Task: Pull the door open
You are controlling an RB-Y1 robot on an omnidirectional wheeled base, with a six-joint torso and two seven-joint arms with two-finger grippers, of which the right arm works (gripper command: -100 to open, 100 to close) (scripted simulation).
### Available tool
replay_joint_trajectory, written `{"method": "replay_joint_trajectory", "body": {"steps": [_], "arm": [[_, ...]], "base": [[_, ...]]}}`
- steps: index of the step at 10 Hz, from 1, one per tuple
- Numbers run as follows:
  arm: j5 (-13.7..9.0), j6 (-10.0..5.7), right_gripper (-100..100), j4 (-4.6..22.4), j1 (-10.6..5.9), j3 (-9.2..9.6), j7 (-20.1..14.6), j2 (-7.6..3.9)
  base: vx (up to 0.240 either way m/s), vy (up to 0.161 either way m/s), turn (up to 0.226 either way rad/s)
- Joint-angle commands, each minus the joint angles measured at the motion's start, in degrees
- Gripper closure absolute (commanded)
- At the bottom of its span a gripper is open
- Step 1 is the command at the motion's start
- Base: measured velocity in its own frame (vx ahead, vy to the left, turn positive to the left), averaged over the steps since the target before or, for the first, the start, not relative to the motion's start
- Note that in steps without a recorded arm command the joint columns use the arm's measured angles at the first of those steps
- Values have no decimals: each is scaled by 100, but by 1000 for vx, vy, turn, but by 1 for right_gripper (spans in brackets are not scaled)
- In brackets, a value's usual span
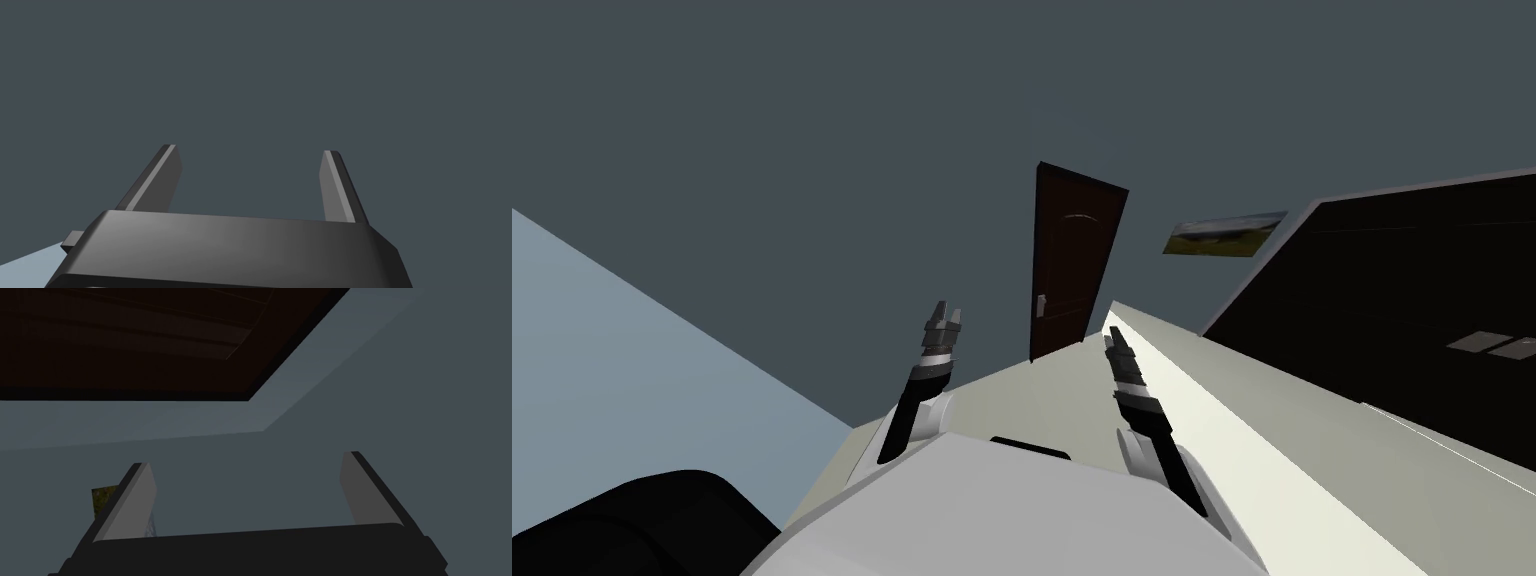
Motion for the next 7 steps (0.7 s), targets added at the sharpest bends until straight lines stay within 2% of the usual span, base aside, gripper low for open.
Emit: {"method": "replay_joint_trajectory", "body": {"steps": [1,7], "arm": [[123,14,-100,181,-110,20,187,-58],[596,-21,-100,942,-506,99,874,-264]], "base": [[100,-3,45],[101,-7,48]]}}
